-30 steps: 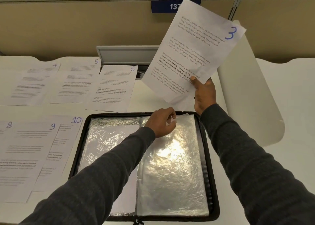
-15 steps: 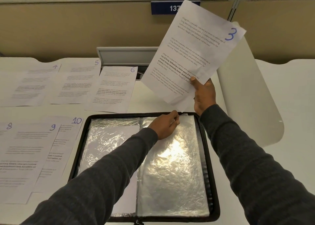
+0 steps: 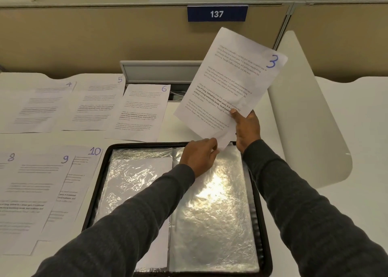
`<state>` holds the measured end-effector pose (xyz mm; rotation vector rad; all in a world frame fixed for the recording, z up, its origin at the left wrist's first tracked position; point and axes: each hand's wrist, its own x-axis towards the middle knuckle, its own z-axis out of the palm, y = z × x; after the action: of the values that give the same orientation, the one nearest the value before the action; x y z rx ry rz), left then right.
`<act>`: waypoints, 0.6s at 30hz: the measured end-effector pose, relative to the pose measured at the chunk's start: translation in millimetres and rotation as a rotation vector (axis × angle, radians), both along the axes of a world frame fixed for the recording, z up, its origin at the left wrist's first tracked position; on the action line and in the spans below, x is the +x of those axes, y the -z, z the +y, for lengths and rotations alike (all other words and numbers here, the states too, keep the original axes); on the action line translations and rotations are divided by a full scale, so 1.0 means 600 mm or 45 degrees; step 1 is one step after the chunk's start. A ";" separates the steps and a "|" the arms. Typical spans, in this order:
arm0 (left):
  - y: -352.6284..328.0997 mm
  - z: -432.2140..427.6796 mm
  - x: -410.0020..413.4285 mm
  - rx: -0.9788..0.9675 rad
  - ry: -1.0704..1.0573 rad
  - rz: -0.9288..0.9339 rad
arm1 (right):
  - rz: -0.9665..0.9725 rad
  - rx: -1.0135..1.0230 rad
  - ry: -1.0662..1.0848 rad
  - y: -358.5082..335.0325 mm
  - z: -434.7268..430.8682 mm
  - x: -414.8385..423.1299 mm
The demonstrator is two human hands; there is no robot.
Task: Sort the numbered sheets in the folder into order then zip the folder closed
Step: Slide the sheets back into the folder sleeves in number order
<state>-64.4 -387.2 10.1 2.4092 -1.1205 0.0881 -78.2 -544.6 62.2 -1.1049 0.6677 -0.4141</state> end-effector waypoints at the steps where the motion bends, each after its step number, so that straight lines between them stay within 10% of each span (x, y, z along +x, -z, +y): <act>1: 0.000 0.000 0.001 -0.004 -0.009 -0.009 | 0.016 -0.007 -0.016 0.004 0.000 -0.002; 18: 0.018 0.082 0.074 0.521 -0.150 0.131 | 0.280 -0.094 -0.490 0.058 -0.069 -0.012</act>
<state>-20.1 -338.0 -1.0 2.8011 -1.0274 -0.2480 -85.4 -586.2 27.3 -1.3284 0.6167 0.0135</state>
